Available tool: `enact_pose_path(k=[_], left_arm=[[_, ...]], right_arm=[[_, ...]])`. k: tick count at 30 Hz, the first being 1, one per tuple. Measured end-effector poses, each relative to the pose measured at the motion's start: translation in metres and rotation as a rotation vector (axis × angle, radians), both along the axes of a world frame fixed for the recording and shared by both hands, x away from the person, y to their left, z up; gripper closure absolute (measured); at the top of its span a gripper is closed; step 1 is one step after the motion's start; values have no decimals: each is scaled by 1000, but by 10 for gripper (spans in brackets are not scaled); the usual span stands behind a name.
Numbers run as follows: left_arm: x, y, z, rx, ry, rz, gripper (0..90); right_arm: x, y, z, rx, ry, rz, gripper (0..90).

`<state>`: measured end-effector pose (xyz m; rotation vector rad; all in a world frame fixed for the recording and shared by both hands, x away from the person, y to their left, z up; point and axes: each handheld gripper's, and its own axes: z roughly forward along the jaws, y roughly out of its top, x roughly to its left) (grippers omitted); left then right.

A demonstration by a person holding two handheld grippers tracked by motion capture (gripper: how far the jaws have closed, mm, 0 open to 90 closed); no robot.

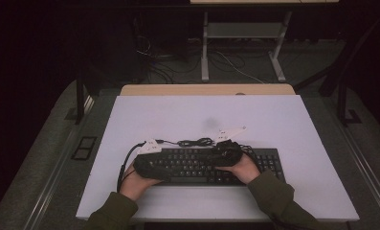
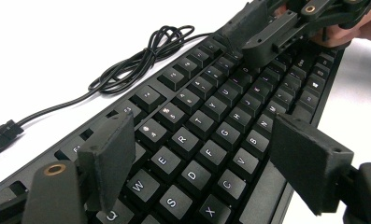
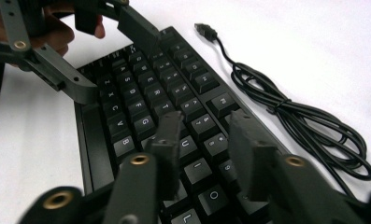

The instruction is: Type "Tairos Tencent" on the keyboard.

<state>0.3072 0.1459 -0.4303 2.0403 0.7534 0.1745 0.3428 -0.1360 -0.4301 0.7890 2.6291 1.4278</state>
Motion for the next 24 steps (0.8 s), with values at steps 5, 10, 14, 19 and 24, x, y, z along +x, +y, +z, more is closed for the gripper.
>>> enact_pose_path(k=[5,10,14,19,24], left_arm=[[0,-1,-1,0,3,-7,218],[0,-1,-1,3,3,-8,206],[0,-1,-1,1,3,-7,200],[0,-1,-1,2,4,-6,200],[0,-1,-2,3,4,-5,200]], right_arm=[[-1,2,-1,-21,9,14,825],[-1,3,-3,-41,12,26,894],[-1,4,-3,-51,17,33,894],[-1,6,-5,-64,19,36,894],[-1,6,-7,-76,24,36,895]])
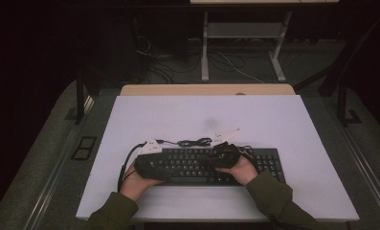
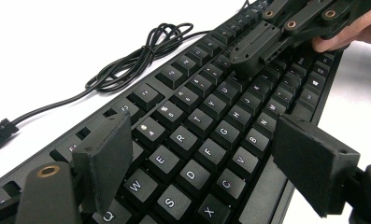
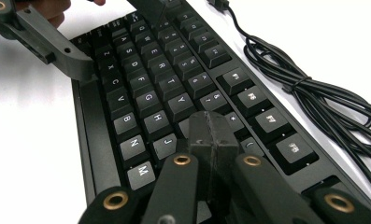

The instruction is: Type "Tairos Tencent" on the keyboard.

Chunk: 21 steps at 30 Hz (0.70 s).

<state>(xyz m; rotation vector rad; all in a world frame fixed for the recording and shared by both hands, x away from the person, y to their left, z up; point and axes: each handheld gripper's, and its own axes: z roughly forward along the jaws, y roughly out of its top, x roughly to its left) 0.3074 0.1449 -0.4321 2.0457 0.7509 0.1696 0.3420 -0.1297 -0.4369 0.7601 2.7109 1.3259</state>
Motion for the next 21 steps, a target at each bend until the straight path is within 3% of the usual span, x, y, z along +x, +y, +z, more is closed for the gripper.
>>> enact_pose_path(k=[21], left_arm=[[0,0,0,6,-1,1,200]], right_arm=[[2,0,-3,-17,14,-5,894]])
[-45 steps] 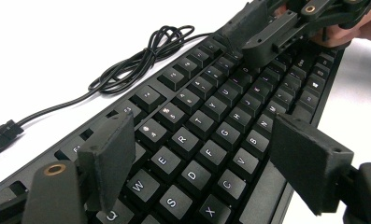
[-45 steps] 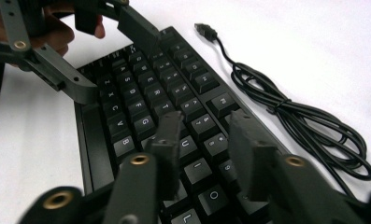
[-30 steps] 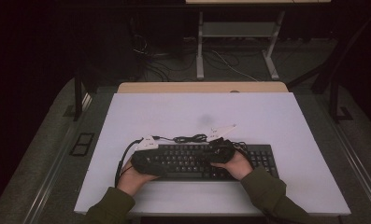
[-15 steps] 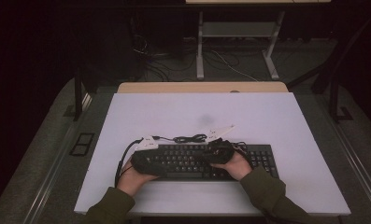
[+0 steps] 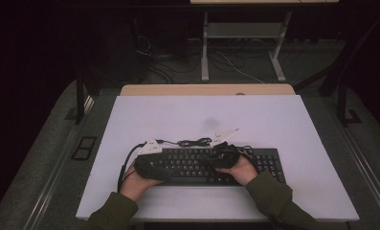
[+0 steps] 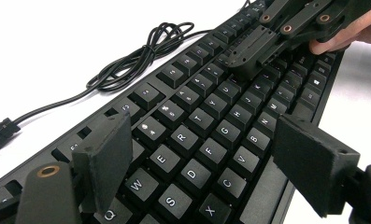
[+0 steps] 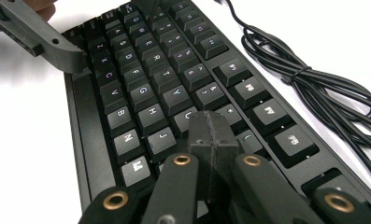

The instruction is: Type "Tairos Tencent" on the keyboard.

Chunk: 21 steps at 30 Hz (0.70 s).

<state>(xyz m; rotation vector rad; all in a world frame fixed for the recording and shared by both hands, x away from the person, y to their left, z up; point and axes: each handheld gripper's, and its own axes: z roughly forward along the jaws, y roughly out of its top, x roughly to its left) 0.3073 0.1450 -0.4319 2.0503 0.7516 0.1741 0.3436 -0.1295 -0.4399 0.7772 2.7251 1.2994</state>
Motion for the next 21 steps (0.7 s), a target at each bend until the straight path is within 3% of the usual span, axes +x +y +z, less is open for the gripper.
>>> enact_pose_path(k=[21], left_arm=[[0,0,0,-5,1,3,200]], right_arm=[[0,-1,3,4,-6,-5,893]])
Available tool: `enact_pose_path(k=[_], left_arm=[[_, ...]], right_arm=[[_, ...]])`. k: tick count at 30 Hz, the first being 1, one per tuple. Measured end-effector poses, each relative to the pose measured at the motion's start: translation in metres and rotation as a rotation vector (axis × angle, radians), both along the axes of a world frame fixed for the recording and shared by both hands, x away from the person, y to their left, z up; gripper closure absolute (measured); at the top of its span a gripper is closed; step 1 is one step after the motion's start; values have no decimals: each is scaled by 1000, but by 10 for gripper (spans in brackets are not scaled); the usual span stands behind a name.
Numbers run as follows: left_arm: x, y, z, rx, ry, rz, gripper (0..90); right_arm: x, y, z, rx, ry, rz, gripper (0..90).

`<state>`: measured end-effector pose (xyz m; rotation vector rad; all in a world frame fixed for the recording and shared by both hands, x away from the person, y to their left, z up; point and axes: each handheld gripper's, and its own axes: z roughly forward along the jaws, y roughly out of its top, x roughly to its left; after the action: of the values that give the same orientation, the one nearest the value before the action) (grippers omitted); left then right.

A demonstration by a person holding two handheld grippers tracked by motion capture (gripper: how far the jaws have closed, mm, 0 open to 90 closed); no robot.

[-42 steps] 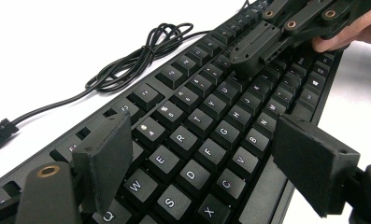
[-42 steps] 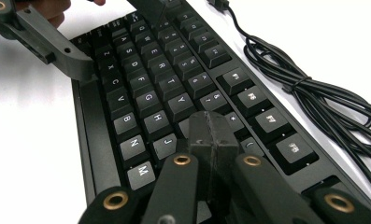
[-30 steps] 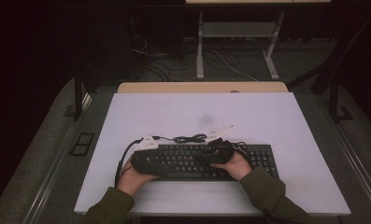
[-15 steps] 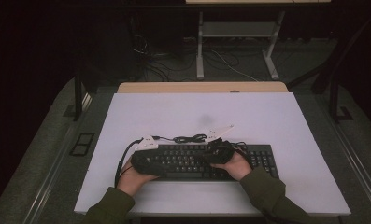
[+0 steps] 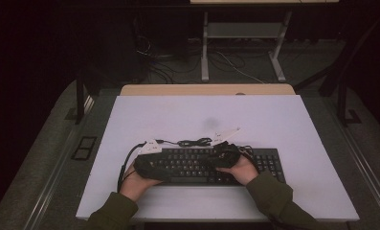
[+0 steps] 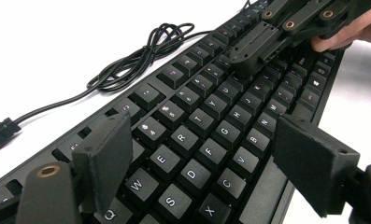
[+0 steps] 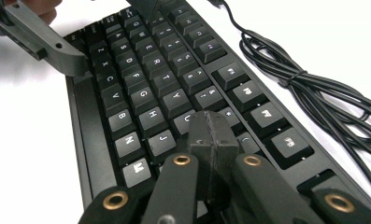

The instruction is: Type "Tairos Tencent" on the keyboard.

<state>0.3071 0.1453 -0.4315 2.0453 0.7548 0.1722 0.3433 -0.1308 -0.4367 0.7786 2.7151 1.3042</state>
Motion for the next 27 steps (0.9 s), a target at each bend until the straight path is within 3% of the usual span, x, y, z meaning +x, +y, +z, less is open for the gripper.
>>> enact_pose_path(k=[11,27], left_arm=[[0,0,0,-3,2,5,201],[0,2,2,-7,-3,11,263]], right_arm=[[-1,-2,3,41,0,2,824],[3,-11,8,121,-20,-42,389]])
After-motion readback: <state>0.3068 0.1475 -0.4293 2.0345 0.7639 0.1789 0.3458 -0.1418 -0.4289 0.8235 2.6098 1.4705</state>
